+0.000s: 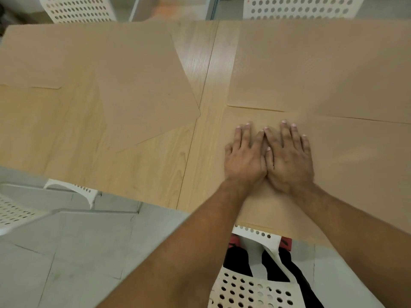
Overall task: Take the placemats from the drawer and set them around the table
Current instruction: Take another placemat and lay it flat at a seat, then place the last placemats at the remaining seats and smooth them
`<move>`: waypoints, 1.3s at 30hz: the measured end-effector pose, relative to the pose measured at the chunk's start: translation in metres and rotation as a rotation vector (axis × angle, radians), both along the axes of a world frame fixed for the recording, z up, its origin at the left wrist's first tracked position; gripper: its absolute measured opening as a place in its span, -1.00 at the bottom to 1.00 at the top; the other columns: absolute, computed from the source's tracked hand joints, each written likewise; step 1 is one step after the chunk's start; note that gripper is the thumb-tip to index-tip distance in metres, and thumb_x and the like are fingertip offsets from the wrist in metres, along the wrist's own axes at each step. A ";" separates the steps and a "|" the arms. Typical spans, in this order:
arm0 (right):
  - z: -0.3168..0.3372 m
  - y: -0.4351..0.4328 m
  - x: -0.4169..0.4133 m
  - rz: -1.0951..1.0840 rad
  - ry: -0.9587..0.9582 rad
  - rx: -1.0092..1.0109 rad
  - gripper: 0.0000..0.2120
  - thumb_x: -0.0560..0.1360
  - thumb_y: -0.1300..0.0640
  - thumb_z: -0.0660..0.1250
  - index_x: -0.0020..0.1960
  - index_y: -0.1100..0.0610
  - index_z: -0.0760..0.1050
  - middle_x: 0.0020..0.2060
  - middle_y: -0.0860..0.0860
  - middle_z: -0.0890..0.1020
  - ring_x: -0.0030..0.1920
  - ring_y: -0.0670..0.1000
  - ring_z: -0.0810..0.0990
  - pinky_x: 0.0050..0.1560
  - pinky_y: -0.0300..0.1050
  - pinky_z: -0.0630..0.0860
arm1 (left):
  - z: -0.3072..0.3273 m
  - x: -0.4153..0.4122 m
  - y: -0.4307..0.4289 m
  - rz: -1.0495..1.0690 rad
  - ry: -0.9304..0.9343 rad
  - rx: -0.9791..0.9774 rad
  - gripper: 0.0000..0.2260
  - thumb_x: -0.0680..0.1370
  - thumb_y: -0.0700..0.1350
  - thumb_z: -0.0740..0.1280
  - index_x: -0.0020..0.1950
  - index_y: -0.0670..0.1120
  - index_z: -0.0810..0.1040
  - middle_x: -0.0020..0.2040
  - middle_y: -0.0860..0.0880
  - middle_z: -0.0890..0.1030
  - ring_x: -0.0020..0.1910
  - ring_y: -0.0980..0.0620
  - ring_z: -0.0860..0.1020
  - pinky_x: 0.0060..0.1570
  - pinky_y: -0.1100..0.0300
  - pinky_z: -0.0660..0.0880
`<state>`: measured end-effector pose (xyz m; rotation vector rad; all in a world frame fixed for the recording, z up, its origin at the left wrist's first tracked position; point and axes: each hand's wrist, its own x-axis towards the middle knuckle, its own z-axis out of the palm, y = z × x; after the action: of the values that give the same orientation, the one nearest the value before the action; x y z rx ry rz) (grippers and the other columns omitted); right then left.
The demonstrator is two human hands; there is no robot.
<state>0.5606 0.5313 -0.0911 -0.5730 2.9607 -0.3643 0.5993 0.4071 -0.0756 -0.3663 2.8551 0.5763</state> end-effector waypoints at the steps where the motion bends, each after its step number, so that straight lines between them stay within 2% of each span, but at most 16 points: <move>1: -0.001 0.000 0.000 -0.006 0.001 0.002 -0.44 0.61 -0.08 -0.06 0.60 -0.08 0.19 0.61 0.13 0.15 0.60 0.19 0.09 0.55 0.19 0.04 | -0.002 0.000 0.000 0.000 0.013 -0.022 -0.51 0.67 0.16 -0.04 0.61 0.12 0.08 0.65 -0.01 -0.05 0.62 -0.03 -0.11 0.49 -0.13 0.07; 9: -0.002 0.035 -0.017 -0.003 -0.037 0.067 -0.43 0.59 -0.22 -0.01 0.59 -0.17 0.14 0.62 0.05 0.14 0.60 0.16 0.10 0.54 0.19 0.01 | -0.009 0.004 -0.001 0.021 0.051 -0.119 -0.47 0.60 0.16 0.04 0.59 0.16 0.14 0.64 0.02 0.04 0.61 -0.01 -0.01 0.41 -0.12 0.20; 12: -0.001 0.089 -0.028 -0.141 -0.050 0.136 -0.40 0.60 -0.25 -0.07 0.61 -0.16 0.08 0.63 0.06 0.10 0.61 0.15 0.05 0.56 0.18 -0.02 | -0.010 0.005 -0.001 0.022 0.043 -0.139 -0.45 0.60 0.16 0.05 0.60 0.17 0.09 0.64 0.04 0.01 0.61 0.01 -0.03 0.43 -0.11 0.18; 16: 0.006 0.159 -0.041 -0.295 -0.078 0.131 -0.37 0.59 -0.27 -0.09 0.62 -0.10 0.08 0.62 0.10 0.10 0.61 0.17 0.03 0.56 0.21 -0.01 | -0.008 0.005 0.002 0.015 0.031 -0.140 -0.44 0.60 0.18 -0.01 0.61 0.19 0.01 0.65 0.07 -0.05 0.61 0.03 -0.09 0.48 -0.11 0.10; 22: 0.006 0.206 -0.046 -0.305 -0.159 0.141 -0.29 0.56 -0.38 -0.17 0.64 -0.12 -0.11 0.64 0.06 -0.07 0.62 0.13 -0.13 0.57 0.19 -0.07 | -0.004 0.004 0.005 0.011 0.013 -0.148 -0.44 0.61 0.19 -0.08 0.62 0.19 -0.04 0.64 0.08 -0.11 0.61 0.06 -0.16 0.50 -0.14 0.06; 25: 0.010 0.208 -0.048 -0.274 -0.184 0.163 -0.27 0.56 -0.39 -0.20 0.64 -0.08 -0.16 0.64 0.09 -0.10 0.62 0.16 -0.14 0.57 0.18 -0.10 | -0.001 0.003 0.008 0.012 -0.008 -0.160 -0.44 0.61 0.19 -0.10 0.62 0.18 -0.07 0.64 0.08 -0.14 0.60 0.07 -0.19 0.51 -0.14 0.05; 29: 0.024 0.199 -0.041 -0.254 -0.172 0.132 -0.28 0.58 -0.36 -0.14 0.64 -0.05 -0.10 0.63 0.15 -0.05 0.62 0.18 -0.11 0.58 0.16 -0.09 | 0.003 0.001 0.010 0.013 -0.042 -0.181 -0.43 0.60 0.19 -0.11 0.62 0.16 -0.07 0.64 0.06 -0.14 0.61 0.05 -0.18 0.51 -0.13 0.06; 32: 0.037 0.185 -0.021 -0.165 -0.200 0.111 -0.27 0.57 -0.36 -0.18 0.64 -0.04 -0.12 0.63 0.17 -0.06 0.62 0.19 -0.12 0.58 0.16 -0.10 | 0.011 0.000 0.011 0.002 -0.077 -0.181 -0.45 0.63 0.17 -0.08 0.63 0.13 -0.05 0.65 0.04 -0.13 0.61 0.01 -0.16 0.51 -0.15 0.08; 35: 0.048 0.163 0.003 -0.076 -0.243 0.098 -0.27 0.55 -0.37 -0.27 0.63 -0.06 -0.20 0.63 0.15 -0.11 0.62 0.17 -0.16 0.58 0.14 -0.12 | 0.028 0.000 0.013 0.015 -0.124 -0.163 -0.47 0.66 0.17 -0.04 0.62 0.14 -0.07 0.64 0.01 -0.15 0.61 0.00 -0.19 0.50 -0.20 0.03; 39: 0.065 0.120 0.027 0.000 -0.298 0.014 -0.26 0.52 -0.40 -0.25 0.63 -0.12 -0.18 0.64 0.09 -0.10 0.62 0.11 -0.16 0.58 0.10 -0.12 | 0.059 0.017 0.020 0.033 -0.072 -0.144 -0.48 0.66 0.16 0.02 0.61 0.11 0.03 0.65 -0.01 -0.11 0.61 -0.02 -0.17 0.50 -0.17 0.04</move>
<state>0.5877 0.6516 -0.0263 -0.4708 2.6755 -0.3904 0.6162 0.4267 -0.0167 -0.4494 2.8336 0.3560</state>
